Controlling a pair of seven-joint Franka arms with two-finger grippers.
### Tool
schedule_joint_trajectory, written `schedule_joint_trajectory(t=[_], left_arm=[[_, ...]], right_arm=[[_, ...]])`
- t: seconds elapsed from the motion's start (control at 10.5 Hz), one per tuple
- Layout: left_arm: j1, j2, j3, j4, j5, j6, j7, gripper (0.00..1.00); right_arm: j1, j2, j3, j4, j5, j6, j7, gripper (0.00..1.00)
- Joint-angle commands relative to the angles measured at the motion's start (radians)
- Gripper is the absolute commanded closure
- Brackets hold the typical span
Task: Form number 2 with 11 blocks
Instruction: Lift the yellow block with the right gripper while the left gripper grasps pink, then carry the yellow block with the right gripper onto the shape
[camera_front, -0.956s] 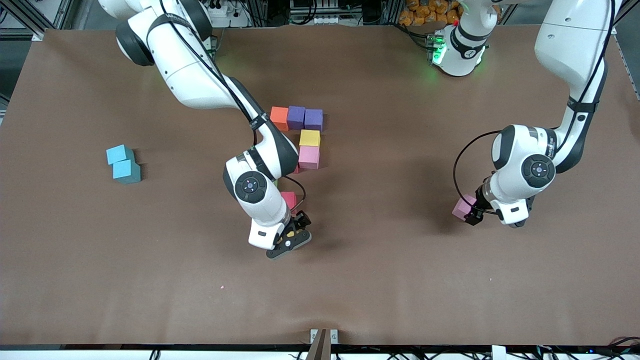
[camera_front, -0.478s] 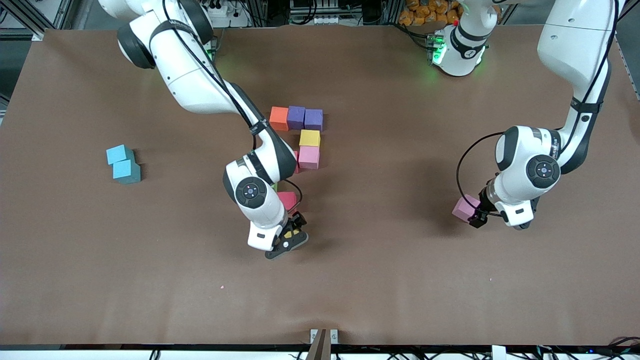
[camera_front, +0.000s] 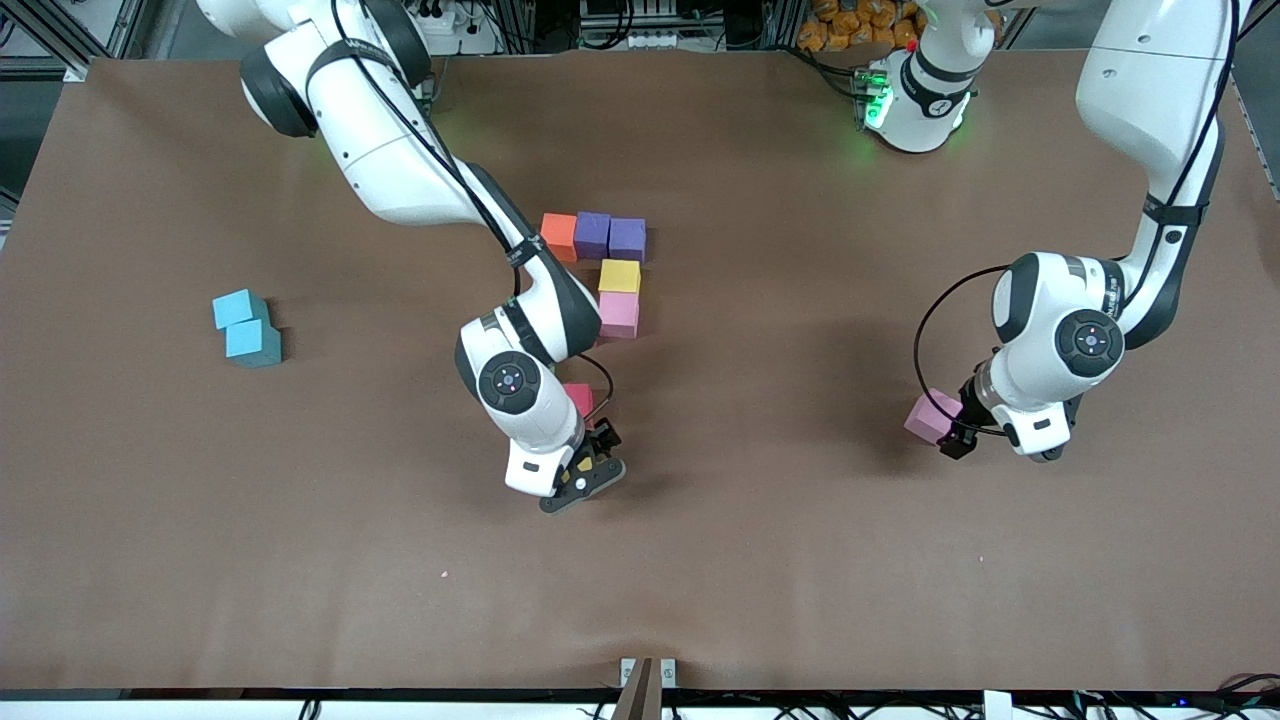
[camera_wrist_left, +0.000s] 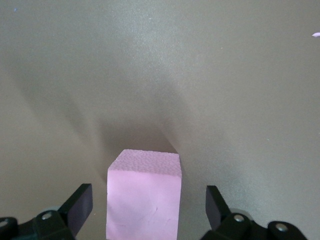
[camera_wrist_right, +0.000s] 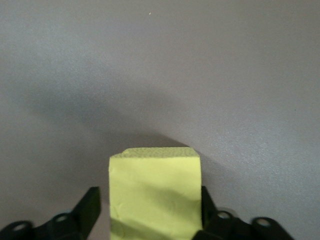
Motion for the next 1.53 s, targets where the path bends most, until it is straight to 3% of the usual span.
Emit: schedule_joint_trajectory(t=[0.0,0.19,0.48,0.67,0.86,1.05,1.43], left_arm=[[0.008,-0.011,-0.008,-0.002,0.021,0.004,-0.012,0.0],[0.008,-0.012,-0.008,-0.002,0.021,0.002,-0.014,0.0],[0.008,-0.014,-0.008,-0.002,0.021,-0.001,-0.035,0.0],[0.006,-0.015,-0.008,-0.001,0.021,-0.002,-0.049,0.0],[0.006,-0.015,-0.008,-0.001,0.021,-0.002,-0.064,0.0],[0.006,-0.015,-0.009,-0.001,0.021,-0.002,-0.084,0.0],[-0.001,-0.009,-0.012,-0.002,0.021,-0.002,-0.115,0.0]], right_arm=[[0.013,0.006,-0.022,0.004,0.025,0.004,-0.02,0.75],[0.013,-0.006,-0.042,0.007,-0.004,0.021,-0.103,0.91],[0.044,-0.098,-0.039,-0.016,0.008,0.013,-0.294,0.89],[0.108,-0.106,-0.035,-0.028,0.005,0.011,-0.337,0.88],[0.122,-0.105,-0.021,-0.028,0.006,0.016,-0.513,0.88],[0.058,-0.091,0.055,-0.037,0.072,0.008,-0.714,0.85],[-0.008,-0.097,0.079,-0.059,0.089,-0.102,-0.972,0.86]])
